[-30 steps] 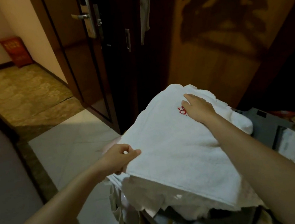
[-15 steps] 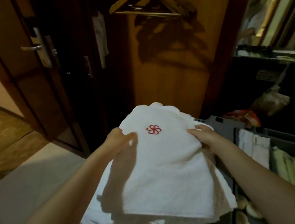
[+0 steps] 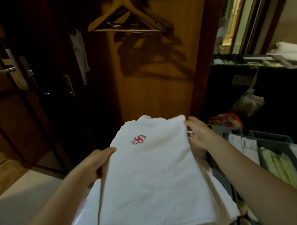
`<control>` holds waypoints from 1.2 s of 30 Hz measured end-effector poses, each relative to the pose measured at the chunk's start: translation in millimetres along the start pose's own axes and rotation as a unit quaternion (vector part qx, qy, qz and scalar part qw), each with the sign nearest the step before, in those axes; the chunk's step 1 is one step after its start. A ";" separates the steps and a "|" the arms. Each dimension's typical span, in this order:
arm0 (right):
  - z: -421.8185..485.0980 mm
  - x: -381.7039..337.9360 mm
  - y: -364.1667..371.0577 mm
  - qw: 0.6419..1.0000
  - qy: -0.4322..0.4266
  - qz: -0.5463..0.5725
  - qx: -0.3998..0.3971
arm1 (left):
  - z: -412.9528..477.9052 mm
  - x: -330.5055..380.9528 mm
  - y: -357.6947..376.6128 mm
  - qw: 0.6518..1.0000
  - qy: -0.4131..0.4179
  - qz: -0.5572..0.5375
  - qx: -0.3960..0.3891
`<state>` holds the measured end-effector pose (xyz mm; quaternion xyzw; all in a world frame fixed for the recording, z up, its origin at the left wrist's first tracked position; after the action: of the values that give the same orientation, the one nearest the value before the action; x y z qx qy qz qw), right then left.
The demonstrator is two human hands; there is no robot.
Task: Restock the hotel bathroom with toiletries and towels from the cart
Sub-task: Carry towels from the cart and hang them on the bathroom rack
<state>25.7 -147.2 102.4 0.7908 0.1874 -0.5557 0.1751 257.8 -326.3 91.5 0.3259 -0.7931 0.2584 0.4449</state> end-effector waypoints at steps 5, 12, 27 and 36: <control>-17.1 14.5 -10.9 0.990 0.117 0.030 -0.068 | -0.4 17.9 5.1 0.997 -0.028 -0.005 -0.076; -33.7 -6.3 1.9 0.996 0.075 -0.036 -0.043 | 1.4 44.4 24.8 0.994 -0.007 -0.068 -0.088; -79.3 -73.9 31.8 0.983 -0.100 0.041 -0.151 | -77.2 93.2 -8.9 0.954 0.196 -0.190 -0.124; -145.5 -105.5 70.2 0.953 -0.111 0.067 -0.275 | -188.1 87.0 -34.2 0.926 0.289 -0.240 -0.036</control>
<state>145.6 -148.3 253.6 0.6563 0.2586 -0.5538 0.4424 350.4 -242.0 260.2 0.4015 -0.5370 0.1978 0.7151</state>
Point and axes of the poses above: each hand's wrist, its own z-axis towards the middle knuckle, its own y-axis out of the palm, x = y × z, the point moved 1 cm from there along z, towards the middle knuckle, and after that the axes turned 4 degrees about -z, right-handed, at the moved point
